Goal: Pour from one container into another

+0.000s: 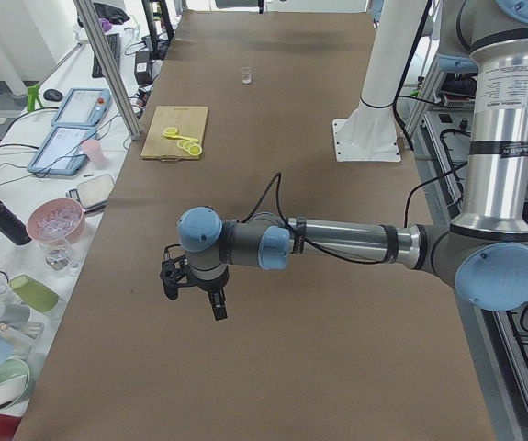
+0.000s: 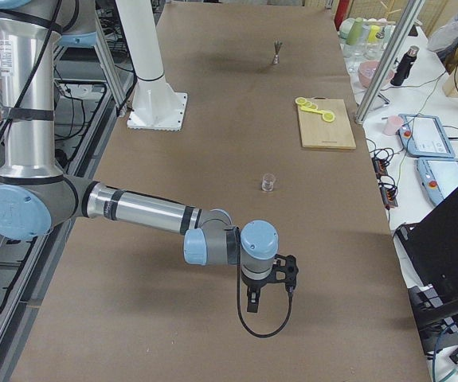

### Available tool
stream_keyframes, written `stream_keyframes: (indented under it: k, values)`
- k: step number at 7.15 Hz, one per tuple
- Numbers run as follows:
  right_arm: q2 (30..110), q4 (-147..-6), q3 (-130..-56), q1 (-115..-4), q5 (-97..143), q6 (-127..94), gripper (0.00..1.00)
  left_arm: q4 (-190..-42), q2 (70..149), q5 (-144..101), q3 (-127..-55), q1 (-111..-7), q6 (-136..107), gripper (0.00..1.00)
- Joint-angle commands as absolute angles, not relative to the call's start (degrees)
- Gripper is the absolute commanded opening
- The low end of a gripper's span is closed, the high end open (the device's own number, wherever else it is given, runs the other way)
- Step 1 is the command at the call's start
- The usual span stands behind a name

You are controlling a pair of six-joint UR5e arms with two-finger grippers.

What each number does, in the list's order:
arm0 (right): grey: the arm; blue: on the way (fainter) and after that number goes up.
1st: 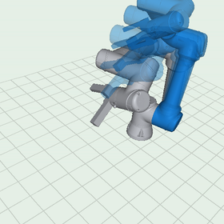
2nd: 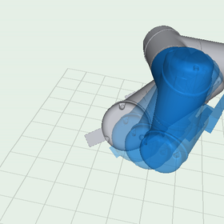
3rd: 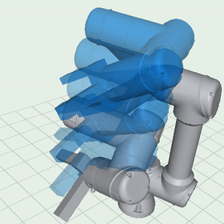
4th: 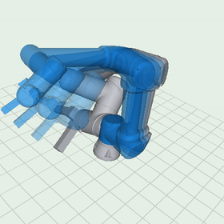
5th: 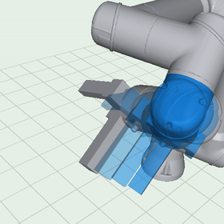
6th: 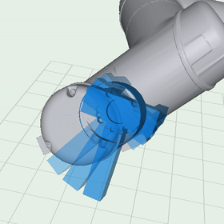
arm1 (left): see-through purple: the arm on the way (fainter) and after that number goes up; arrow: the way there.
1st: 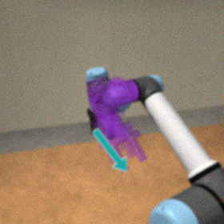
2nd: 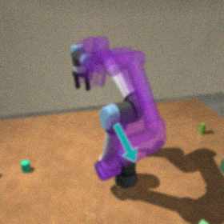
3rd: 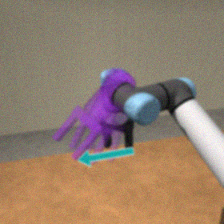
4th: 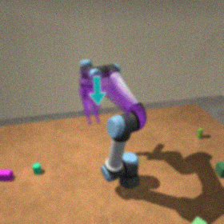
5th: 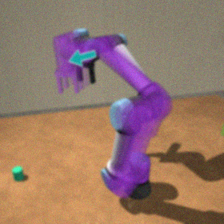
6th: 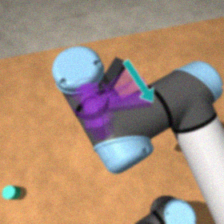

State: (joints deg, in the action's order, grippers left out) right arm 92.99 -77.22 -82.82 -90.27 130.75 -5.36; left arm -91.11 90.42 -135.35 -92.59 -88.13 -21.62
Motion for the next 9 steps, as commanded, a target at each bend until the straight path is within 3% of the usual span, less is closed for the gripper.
stream_keyframes:
  k: [1,9]
  values:
    - [93.0,-77.3,-82.6,-90.3,130.8,-5.4,1.0,-91.2,89.9,-135.4,-92.5,-88.2,-21.6,1.0]
    - [93.4,-77.3,-82.5,-90.3,133.0,-5.3,1.0,-91.0,89.0,-135.4,-93.9,-88.0,-21.6,1.0]
